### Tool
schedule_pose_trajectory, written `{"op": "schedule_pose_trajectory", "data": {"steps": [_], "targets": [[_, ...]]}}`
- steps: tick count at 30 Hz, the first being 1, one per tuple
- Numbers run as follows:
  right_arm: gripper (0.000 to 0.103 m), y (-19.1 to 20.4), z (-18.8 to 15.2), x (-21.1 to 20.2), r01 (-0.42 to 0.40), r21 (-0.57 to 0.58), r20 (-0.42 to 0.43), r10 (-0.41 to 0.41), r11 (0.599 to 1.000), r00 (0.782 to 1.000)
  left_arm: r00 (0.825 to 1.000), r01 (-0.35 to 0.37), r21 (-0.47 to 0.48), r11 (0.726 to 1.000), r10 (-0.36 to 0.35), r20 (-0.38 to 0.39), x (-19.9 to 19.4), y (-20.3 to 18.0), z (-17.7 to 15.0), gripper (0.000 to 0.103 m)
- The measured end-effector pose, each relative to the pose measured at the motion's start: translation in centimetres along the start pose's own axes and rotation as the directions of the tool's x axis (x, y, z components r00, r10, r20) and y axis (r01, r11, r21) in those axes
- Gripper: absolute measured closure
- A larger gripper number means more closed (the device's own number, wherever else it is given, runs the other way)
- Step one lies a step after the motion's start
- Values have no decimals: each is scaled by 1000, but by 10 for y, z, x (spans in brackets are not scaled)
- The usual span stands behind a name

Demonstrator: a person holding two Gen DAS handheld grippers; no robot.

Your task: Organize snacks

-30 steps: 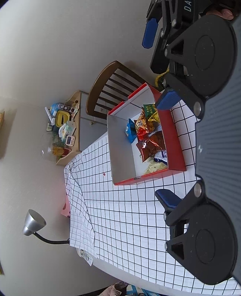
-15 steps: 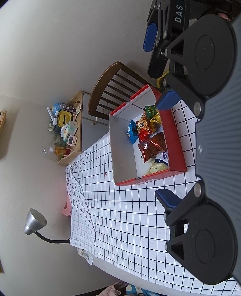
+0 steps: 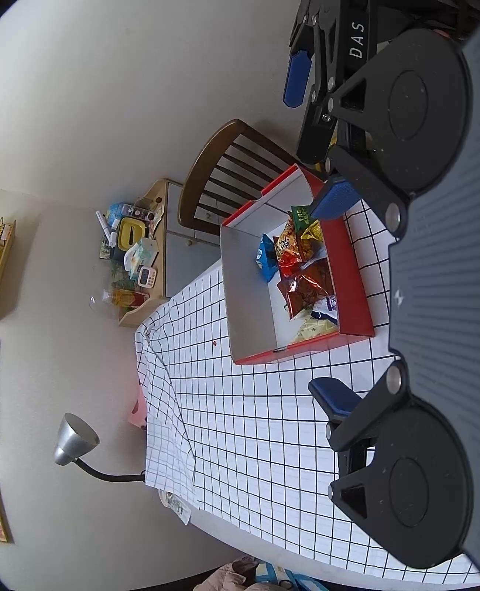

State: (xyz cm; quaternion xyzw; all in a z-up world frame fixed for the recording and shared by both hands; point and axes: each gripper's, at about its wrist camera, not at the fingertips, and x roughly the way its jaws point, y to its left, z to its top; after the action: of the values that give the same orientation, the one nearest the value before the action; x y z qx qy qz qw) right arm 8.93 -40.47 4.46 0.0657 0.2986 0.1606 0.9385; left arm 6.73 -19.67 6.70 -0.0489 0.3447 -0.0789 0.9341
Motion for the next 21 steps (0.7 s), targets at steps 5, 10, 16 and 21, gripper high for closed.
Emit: {"op": "schedule_pose_trajectory", "data": {"steps": [5, 10, 16, 21], "targets": [[0, 2, -2, 3, -4, 3, -14, 4, 1000, 1000, 1000, -2, -9, 1000, 2, -16, 1, 4, -2, 10], [0, 3, -6, 6, -6, 10, -30, 6, 1000, 1000, 999, 7, -29, 1000, -8, -39, 3, 11, -4, 10], [0, 8, -10, 8, -4, 15, -43, 5, 1000, 999, 999, -2, -22, 1000, 1, -49, 5, 13, -6, 10], [0, 8, -13, 11, -5, 25, -48, 6, 1000, 999, 998, 2, -31, 1000, -4, -69, 8, 19, -8, 10]]}}
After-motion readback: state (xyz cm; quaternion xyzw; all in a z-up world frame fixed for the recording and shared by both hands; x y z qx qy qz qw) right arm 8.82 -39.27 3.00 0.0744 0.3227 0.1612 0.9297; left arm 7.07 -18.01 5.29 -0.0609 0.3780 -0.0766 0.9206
